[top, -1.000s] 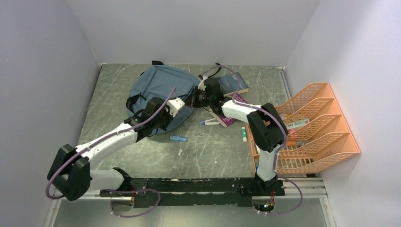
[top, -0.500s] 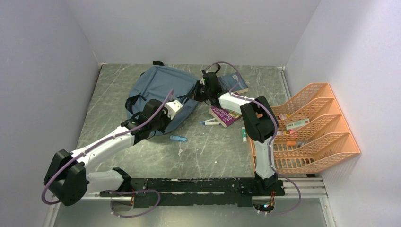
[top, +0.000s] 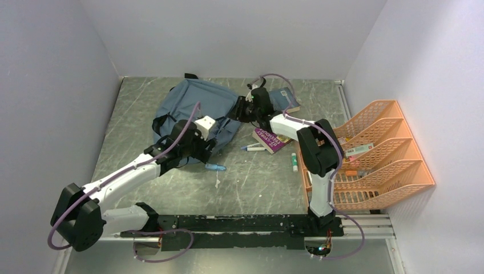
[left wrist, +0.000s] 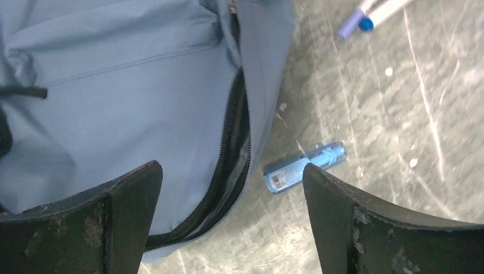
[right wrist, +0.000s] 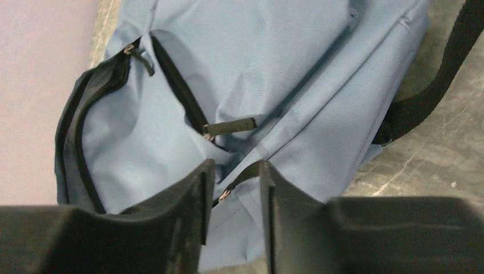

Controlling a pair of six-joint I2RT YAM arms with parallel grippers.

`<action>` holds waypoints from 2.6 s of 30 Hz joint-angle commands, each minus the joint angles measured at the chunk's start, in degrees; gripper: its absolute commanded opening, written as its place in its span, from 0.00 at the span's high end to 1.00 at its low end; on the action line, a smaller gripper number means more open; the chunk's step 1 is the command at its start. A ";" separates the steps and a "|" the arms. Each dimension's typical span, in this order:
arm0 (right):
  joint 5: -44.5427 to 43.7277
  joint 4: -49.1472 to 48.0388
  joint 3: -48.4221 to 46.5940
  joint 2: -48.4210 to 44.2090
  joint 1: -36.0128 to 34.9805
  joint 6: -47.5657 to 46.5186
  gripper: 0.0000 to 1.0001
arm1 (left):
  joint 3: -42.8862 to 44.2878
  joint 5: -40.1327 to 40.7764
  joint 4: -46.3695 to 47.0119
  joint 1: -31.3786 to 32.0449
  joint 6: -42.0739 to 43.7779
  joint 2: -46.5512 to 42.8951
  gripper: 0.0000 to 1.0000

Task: Pack the student bag
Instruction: Unzip the student bag at the center of the board.

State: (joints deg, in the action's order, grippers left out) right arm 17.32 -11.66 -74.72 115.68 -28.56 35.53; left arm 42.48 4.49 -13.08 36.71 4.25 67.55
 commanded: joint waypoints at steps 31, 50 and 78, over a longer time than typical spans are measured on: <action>-1.96 -0.70 4.20 -14.28 -18.68 -58.56 0.37 | -3.70 5.11 -10.65 -30.23 -54.75 1.35 0.38; 17.24 27.56 -9.03 -7.19 -18.99 -73.92 0.35 | -8.78 -5.20 10.33 -30.64 -42.25 -2.69 0.95; 17.36 26.72 -16.07 -4.22 -17.69 -71.25 0.39 | -16.43 -5.18 16.19 -30.20 -43.56 -3.20 0.95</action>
State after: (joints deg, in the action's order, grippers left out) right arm 36.05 17.61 -89.47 112.33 -47.90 -37.58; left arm 28.86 -1.08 -2.20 6.48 -38.26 65.58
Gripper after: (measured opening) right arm 0.619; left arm 0.071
